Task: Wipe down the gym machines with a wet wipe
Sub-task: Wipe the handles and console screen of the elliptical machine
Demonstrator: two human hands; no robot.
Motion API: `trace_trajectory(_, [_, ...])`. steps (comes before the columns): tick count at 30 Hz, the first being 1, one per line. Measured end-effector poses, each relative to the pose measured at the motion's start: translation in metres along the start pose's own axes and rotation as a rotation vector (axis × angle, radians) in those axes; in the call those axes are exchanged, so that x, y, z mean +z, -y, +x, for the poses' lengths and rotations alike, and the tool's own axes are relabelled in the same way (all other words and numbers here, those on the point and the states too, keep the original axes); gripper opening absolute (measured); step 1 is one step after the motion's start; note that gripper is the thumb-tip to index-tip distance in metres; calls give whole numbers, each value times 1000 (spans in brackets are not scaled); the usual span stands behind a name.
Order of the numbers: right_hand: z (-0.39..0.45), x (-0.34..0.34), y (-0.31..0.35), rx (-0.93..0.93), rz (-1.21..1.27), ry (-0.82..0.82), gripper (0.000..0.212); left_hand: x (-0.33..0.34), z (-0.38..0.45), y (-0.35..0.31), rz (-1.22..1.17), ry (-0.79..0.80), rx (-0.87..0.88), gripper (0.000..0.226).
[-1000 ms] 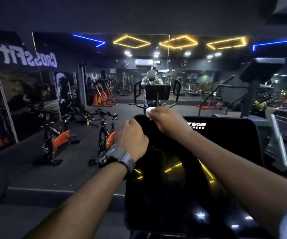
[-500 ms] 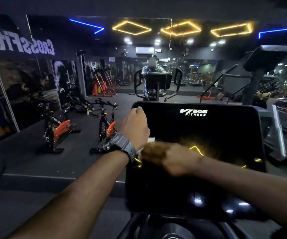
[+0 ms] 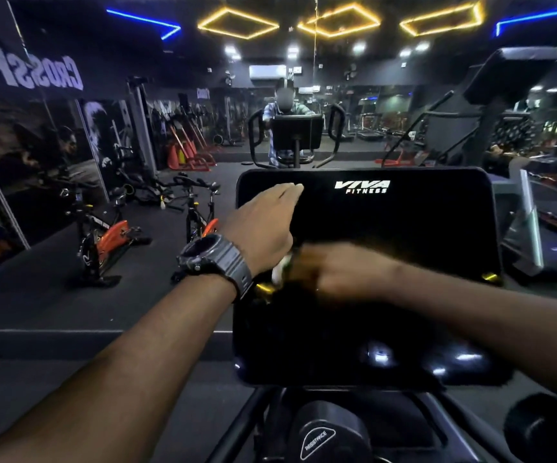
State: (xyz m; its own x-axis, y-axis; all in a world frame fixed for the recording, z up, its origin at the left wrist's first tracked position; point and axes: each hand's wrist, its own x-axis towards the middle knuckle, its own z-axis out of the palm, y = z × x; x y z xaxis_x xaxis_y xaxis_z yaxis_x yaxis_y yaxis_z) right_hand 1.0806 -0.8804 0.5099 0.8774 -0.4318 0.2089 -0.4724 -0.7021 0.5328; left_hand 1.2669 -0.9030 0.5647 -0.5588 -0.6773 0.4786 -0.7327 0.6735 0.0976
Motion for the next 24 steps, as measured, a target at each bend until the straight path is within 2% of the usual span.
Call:
trace_trajectory(2, [5,-22,-42,440,-5,-237,33,3,1,1,7,-11,12,63])
trace_trajectory(3, [3,-25,-49,575,1,-254,33,5,2,2,21,-1,16,65])
trace_trajectory(4, [1,-24,-42,566,19,-219,31,6,3,3,34,19,18,66])
trace_trajectory(5, [-3,-14,-23,453,78,-126,28,6,4,5,46,42,18,67])
trace_trajectory(7, [-9,-3,42,54,260,191,25,7,4,7,67,70,9,69])
trace_trajectory(8, [-14,-3,61,-90,262,314,25,6,4,6,75,76,7,69])
trace_trajectory(9, [-17,-6,60,-114,248,333,25,6,4,5,79,79,6,69])
trace_trajectory(10, [-17,-15,45,-34,222,279,25,5,4,3,83,81,5,69])
trace_trajectory(11, [-16,-19,19,86,162,144,23,5,5,2,85,82,1,69])
trace_trajectory(13, [-13,-38,-34,418,62,-151,27,6,7,2,79,82,-10,70])
trace_trajectory(14, [-11,-45,-45,571,44,-243,33,7,7,2,80,81,-12,71])
trace_trajectory(15, [-10,-38,-44,624,40,-307,33,8,7,3,86,80,-9,71])
trace_trajectory(16, [-7,-31,-26,567,58,-283,27,9,7,4,94,78,-4,72])
trace_trajectory(17, [-4,-17,3,391,85,-166,18,9,8,5,99,74,1,72])
trace_trajectory(19, [-8,1,65,-27,136,184,23,7,7,6,100,60,-2,71])
trace_trajectory(20, [-11,1,72,-119,104,271,25,7,6,5,102,57,-5,71])
trace_trajectory(21, [-11,-1,59,-136,90,241,20,6,6,5,108,57,-5,70])
trace_trajectory(22, [-10,-6,32,-56,49,143,13,6,6,5,113,55,-6,70])
trace_trajectory(23, [-6,-18,0,134,15,45,15,5,6,5,115,55,-11,70])
trace_trajectory(24, [-3,-30,-33,359,-55,-126,19,5,6,4,116,54,-16,70])
